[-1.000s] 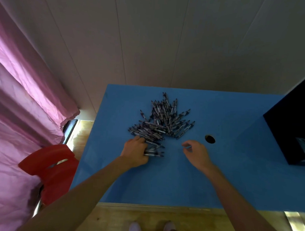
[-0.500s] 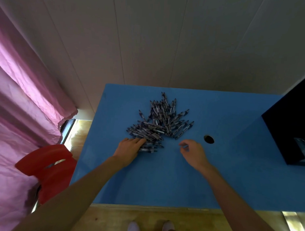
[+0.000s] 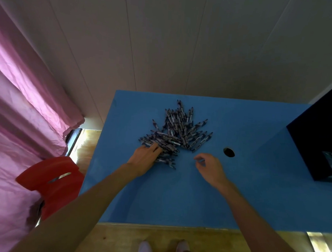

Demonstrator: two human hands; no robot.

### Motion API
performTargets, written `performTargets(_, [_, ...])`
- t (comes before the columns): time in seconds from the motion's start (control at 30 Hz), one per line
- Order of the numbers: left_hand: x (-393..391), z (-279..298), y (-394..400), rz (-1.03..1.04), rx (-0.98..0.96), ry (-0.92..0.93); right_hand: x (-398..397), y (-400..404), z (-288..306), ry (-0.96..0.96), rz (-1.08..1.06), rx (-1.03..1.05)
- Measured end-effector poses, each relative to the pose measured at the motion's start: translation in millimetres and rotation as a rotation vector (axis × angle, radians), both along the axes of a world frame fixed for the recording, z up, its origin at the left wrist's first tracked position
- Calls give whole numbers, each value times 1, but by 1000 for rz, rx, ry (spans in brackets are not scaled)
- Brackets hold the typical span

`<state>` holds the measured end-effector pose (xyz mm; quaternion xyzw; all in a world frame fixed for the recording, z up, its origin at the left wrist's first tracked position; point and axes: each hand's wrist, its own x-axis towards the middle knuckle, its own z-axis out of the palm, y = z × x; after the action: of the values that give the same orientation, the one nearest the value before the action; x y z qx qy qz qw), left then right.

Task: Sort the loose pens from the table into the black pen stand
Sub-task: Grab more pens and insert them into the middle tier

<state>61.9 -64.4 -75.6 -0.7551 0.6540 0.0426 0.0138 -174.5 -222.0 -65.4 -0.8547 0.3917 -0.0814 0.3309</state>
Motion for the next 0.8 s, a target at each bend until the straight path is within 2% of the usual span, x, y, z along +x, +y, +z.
performTargets(0.17, [-1, 3, 4, -141, -7, -165, -1, 0, -1, 3, 1, 1])
performTargets(0.23, [-1, -3, 11, -180, -69, -239, 0, 1, -2, 4, -3, 7])
performTargets(0.3, [0, -12, 20, -152, -166, -210, 2, 2, -2, 1, -9, 16])
performTargets(0.37, [-3, -17, 28, 9, -265, -48, 6, 3, 1, -6, -5, 16])
performTargets(0.47, [-10, -17, 27, 346, -411, 285, 15, 6, 8, -37, 12, 8])
performTargets(0.63, [-19, -1, 14, 782, -717, 878, 35, 12, 17, -91, 60, -23])
performTargets(0.7, [-23, 3, 13, 869, -825, 967, 41, 14, 18, -108, 79, -34])
performTargets(0.8, [-24, 1, 14, 933, -962, 929, 47, 16, 17, -123, 103, -58])
